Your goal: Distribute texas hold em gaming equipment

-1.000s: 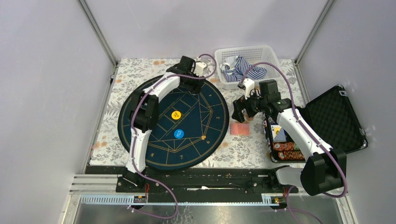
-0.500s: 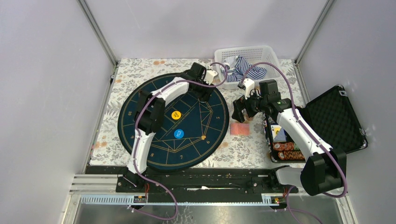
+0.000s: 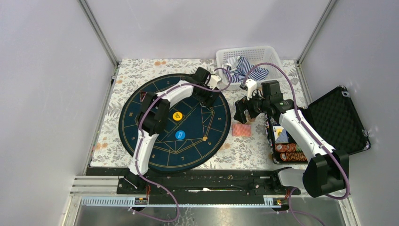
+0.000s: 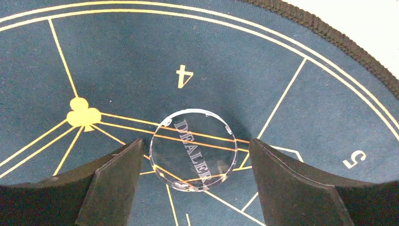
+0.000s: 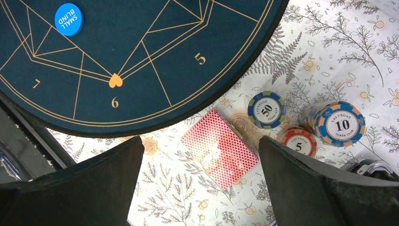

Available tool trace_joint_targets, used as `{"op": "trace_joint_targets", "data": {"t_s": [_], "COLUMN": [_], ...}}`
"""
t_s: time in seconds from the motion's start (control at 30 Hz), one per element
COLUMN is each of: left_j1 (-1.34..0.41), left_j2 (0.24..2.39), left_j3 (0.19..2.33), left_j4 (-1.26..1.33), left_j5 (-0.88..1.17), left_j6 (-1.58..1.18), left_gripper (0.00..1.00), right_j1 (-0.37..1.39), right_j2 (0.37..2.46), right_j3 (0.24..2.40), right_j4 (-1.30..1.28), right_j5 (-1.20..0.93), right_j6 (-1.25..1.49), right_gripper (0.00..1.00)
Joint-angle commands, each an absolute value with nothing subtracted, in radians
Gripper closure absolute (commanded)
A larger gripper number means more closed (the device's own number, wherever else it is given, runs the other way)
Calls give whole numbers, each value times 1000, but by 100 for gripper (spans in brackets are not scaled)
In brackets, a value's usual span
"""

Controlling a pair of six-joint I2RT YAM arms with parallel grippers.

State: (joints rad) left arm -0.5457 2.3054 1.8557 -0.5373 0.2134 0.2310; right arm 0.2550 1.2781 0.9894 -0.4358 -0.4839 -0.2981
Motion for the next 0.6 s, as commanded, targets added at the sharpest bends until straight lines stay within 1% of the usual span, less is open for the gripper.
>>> {"op": "trace_joint_targets", "data": {"t_s": [0.0,0.1,0.13,0.3,0.57], "left_j1": [-549,-544,-541,-485,-348], "left_j2": [2279,2223,2198,2042,1787], "left_j3": [1867,1873,1873,1835,1543], "left_j4": [-538,-570,-581,-636,-660], "left_j5": [232,255,265,332,359], "left_j6": [228,225,223,214,297], "left_gripper": [10,2,1,1,1], "right_j1": [248,249,249,248,249], "right_j2": [1261,1259,1257,1251,1246], "right_j3": [999,999,997,991,984], "right_j4": [-423,-424,-422,-422,-422], "right_j5": [-503,-510,-514,-522,-532], "right_j6": [-298,-298,-298,-300,-307], "right_gripper": [0,0,0,0,0]}}
